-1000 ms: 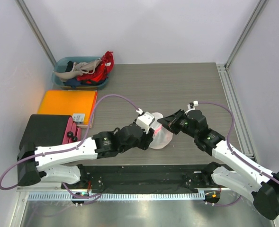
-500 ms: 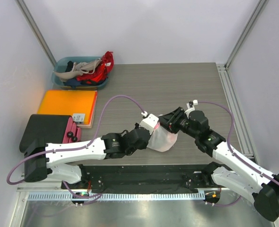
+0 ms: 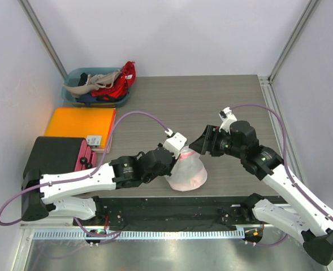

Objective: Place the bra in the laundry bag and zip it closed
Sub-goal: Unzip the zipper on the laundry bag.

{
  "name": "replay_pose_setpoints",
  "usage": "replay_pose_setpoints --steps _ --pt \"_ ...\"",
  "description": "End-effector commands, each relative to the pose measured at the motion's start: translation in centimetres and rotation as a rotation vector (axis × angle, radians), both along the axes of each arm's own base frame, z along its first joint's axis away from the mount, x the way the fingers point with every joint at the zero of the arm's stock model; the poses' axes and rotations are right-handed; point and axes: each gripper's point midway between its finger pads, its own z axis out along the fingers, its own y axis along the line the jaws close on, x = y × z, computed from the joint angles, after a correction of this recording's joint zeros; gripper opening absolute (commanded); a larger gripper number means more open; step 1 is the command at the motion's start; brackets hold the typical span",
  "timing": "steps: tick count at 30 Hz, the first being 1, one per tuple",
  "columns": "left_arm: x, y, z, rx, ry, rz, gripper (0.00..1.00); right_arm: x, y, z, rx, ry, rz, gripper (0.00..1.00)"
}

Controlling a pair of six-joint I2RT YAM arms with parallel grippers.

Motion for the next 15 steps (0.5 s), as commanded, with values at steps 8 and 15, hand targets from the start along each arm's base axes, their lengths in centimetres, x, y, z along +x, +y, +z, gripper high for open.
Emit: replay_pose_setpoints --steps 8,15 --pt "2.4 -0.6 3.8 -0.031 0.015 0.120 0.00 -4.5 2.0 3.5 0.019 -0.157 0.326 0.37" --pt "3.1 -2.0 4.1 0.006 0.056 0.109 0.00 -3.4 3.3 3.0 0.009 -0.189 0.322 0.37"
